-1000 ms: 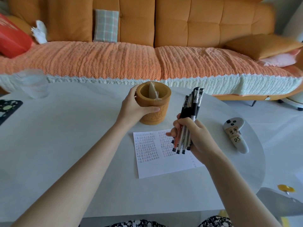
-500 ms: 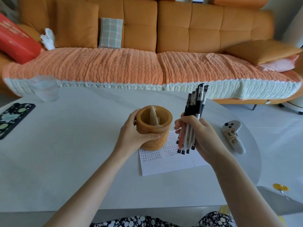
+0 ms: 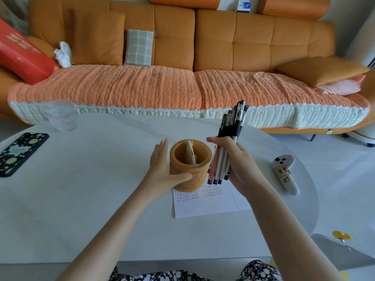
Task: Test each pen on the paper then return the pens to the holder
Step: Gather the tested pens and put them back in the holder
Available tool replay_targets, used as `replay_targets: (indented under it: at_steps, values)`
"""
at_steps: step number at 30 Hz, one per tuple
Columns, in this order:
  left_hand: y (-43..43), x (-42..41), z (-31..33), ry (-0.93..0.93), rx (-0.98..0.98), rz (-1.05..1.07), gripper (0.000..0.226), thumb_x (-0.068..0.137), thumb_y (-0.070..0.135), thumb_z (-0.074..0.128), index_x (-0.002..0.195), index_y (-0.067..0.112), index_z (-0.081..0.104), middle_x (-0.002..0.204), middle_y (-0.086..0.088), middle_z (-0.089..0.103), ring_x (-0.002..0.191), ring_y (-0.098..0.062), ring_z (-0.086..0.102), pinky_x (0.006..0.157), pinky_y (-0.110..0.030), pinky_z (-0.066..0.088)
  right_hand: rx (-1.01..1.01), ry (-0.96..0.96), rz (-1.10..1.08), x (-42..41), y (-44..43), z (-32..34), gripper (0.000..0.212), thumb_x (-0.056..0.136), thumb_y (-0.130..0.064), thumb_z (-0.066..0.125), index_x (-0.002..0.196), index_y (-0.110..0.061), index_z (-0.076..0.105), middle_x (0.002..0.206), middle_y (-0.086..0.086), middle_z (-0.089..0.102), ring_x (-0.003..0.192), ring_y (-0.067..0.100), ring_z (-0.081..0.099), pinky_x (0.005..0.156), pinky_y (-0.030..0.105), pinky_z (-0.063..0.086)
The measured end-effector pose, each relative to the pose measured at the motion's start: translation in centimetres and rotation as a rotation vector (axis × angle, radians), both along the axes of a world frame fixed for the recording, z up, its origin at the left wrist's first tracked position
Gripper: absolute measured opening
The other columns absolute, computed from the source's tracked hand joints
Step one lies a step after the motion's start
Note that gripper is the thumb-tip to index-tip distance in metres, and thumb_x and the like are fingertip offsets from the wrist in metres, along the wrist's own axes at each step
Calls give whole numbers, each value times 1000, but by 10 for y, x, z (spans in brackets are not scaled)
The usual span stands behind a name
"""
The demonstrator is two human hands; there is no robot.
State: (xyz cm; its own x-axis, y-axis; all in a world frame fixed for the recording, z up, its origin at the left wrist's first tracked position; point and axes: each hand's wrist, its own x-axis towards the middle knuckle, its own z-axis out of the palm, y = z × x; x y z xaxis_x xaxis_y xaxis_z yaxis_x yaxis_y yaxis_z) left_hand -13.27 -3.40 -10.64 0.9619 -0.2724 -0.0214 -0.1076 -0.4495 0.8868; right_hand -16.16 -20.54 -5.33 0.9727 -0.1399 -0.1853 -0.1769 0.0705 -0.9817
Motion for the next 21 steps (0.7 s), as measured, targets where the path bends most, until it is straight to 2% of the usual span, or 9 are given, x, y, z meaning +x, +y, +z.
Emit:
replay_targets:
  at_steps: [2,4,7,9,11,13,16,19,21]
  values:
    - [1,-10,21,-32,-168,55,80,84,33,65,146,34,15,146,20,22,134,4,17,107,-25,18,3,-5,16,2,3,3,35,93,-29,53,122,-10,58,110,2,59,100,19,58,90,39,46]
    - [-4,-16,40,61,-357,-3,57,90,38,51,143,29,30,135,18,44,120,7,43,104,-22,29,17,-25,47,3,8,7,34,94,-26,51,125,-12,57,116,4,59,103,20,58,92,39,47]
    - [-19,-17,53,152,-361,-175,47,92,41,42,127,11,52,114,-5,66,98,-10,66,86,-23,52,-28,-28,72,8,18,14,35,94,-26,52,123,-6,56,116,24,60,106,33,61,98,53,47]
    - [-24,-15,58,162,-364,-198,42,94,36,42,116,3,57,105,-15,68,90,-15,69,75,-21,55,-77,-28,60,11,25,19,39,90,-32,56,115,-3,58,123,28,55,108,35,60,96,56,46]
    - [-24,-12,59,170,-374,-180,39,95,34,43,112,3,57,106,-20,66,91,-20,67,80,-27,56,-191,-22,58,16,29,21,46,75,-49,58,96,-9,63,118,24,54,105,33,57,93,51,49]
    - [-22,-10,57,195,-386,-186,35,95,35,41,111,8,57,107,-15,66,97,-18,66,88,-29,53,-257,-18,84,20,30,19,50,66,-55,54,81,-8,58,101,18,55,98,30,55,86,47,47]
    - [-21,-9,54,239,-434,-222,23,97,33,37,106,24,56,107,-3,65,94,-3,64,85,-18,50,-240,2,147,24,32,16,53,77,-50,53,90,1,59,103,18,57,99,28,56,86,50,50]
    - [-20,-7,51,227,-436,-212,30,92,41,40,114,27,55,116,-3,65,106,-8,61,100,-30,44,-230,-19,213,27,31,13,45,94,-36,47,105,7,57,96,18,56,85,27,60,72,42,53]
    - [-21,-6,48,253,-464,-197,47,86,50,45,124,24,53,120,-3,64,113,-12,59,107,-39,38,-237,-24,234,27,29,11,46,96,-37,46,111,5,57,97,22,60,92,35,64,80,46,53]
